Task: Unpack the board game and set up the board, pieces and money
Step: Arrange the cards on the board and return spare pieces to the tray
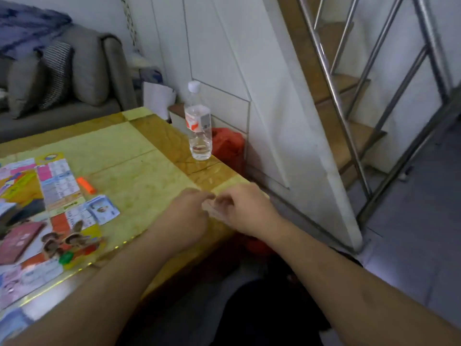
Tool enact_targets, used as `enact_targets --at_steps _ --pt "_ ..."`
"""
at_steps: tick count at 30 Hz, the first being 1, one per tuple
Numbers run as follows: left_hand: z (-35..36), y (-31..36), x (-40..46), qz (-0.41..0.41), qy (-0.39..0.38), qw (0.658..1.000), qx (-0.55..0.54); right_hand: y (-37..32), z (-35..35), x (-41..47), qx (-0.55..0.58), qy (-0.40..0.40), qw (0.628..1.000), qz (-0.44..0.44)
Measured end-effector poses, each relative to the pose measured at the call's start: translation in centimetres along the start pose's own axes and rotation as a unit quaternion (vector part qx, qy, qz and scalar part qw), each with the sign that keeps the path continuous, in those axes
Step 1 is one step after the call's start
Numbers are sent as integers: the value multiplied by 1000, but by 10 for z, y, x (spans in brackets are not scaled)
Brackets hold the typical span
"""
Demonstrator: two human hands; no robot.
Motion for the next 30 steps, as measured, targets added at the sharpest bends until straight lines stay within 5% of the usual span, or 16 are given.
enact_targets --at_steps 5,9,11,14,16,19,22,30 --pt "25 108 39 128 -12 992 17 92 -68 -88 103 147 982 54" --pt "98 185 52 178 -147 972 53 179 -35 -152 154 163 964 145" --pt "136 198 59 168 -217 959 66 240 27 -155 91 78 969 214" --pt "161 184 64 131 -247 958 65 307 138 -152 52 -184 938 288" --pt "156 165 68 90 -230 968 51 311 153 -153 65 -220 922 311" --pt "140 139 73 36 -182 983 -13 290 106 -148 100 -67 940 319" --pt "127 123 72 0 -159 983 -91 268 61 -144 138 -7 938 319" --pt "53 48 38 -67 3 968 -240 102 -44 13 221 134 958 123"
Point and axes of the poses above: each hand's wrist, its own x-axis towards the middle knuckle, its own z-axis out of the palm, y = z × x, the point moved 8 cm from there along x, towards the middle knuckle, and after that the axes turned 11 degrees about -y, right-handed, at the moved point
